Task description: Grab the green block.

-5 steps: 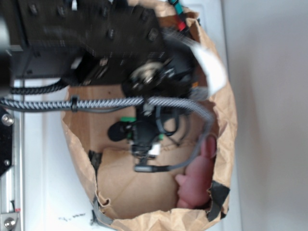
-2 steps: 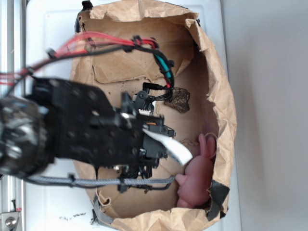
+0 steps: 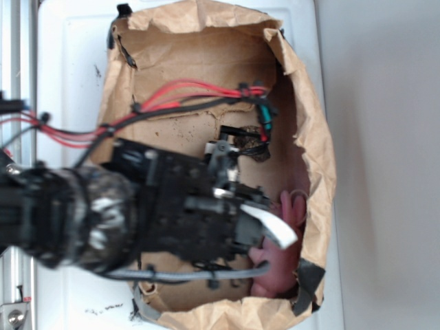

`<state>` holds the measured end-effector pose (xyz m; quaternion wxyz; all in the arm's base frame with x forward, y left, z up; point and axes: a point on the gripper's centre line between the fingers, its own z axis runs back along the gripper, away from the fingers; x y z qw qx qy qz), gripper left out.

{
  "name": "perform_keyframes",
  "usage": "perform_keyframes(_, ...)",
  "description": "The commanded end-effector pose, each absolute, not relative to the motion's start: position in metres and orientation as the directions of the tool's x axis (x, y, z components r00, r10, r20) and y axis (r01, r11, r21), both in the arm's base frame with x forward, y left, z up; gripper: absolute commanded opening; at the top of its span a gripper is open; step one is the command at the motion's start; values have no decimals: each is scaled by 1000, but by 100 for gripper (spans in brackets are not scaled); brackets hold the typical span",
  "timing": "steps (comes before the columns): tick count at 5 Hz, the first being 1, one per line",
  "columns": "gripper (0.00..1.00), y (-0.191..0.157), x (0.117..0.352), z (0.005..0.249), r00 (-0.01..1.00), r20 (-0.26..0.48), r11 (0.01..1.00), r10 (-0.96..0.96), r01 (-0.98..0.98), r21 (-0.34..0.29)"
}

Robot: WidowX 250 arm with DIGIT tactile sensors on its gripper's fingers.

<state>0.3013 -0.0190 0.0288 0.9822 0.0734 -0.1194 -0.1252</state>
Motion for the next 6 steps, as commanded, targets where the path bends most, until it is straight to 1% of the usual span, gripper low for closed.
perform_keyframes(1, 100, -15, 319, 41, 942, 242, 966, -234, 198, 164)
perform_keyframes(2, 100, -13, 324, 39, 943, 246, 967, -223, 183, 177)
perform_keyframes(3, 100, -13, 326, 34, 947, 230, 964, -226, 183, 191)
perform_keyframes(4, 100, -13, 321, 23, 951, 188, 957, -245, 207, 204)
perform_keyframes(5, 100, -8, 307, 28, 949, 174, 956, -263, 232, 180)
perform_keyframes(6, 100, 2, 305, 36, 956, 157, 964, -247, 226, 141)
